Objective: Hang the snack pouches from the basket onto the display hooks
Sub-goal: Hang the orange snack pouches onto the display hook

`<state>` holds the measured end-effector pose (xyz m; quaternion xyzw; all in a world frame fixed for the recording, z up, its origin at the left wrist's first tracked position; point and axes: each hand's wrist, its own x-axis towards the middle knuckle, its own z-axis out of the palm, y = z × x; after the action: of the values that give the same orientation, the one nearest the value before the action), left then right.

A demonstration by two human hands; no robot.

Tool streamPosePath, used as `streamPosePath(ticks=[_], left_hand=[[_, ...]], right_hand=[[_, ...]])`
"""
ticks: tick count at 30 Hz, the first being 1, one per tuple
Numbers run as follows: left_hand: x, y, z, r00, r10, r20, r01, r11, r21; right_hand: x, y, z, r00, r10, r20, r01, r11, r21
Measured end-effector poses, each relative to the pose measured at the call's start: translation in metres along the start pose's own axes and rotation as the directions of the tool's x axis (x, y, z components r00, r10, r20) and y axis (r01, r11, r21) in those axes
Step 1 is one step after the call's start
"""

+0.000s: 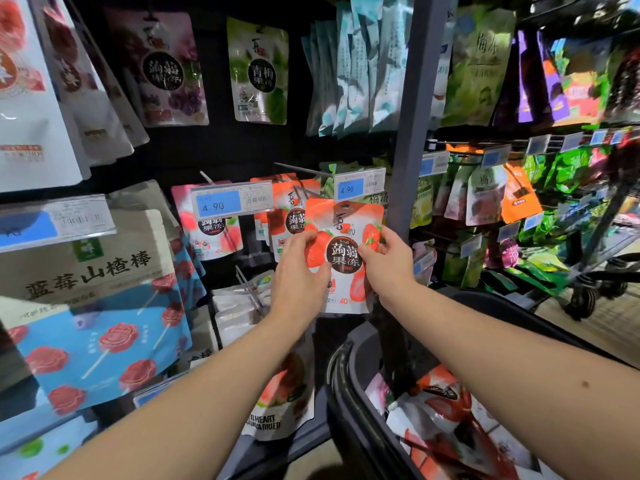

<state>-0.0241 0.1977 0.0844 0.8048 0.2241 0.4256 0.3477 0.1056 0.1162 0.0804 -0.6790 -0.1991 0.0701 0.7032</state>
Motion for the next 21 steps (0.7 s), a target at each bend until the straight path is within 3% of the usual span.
streamPosePath(ticks=[7,15,21], left_hand=[[-0.010,-0.019,0.002,0.995,0.019,0.095,-0.020,1.000,0.007],[-0.008,-0.009,0.007,0.995,0.099,-0.013,-0.099,0.993,-0.067],[0.001,-0.006,0.008,0.999,0.038,-0.012,-0.038,0.997,-0.064]], right_hand=[[-0.016,0.012,0.001,0.992,-0.122,0.014,0.123,0.982,-0.144],[-0.013,0.003,0.002,0.987,-0.149,-0.064,0.142,0.985,-0.097],[-0.011,-0.005,0.001,0.987,-0.127,-0.095,0.116,0.986,-0.121]])
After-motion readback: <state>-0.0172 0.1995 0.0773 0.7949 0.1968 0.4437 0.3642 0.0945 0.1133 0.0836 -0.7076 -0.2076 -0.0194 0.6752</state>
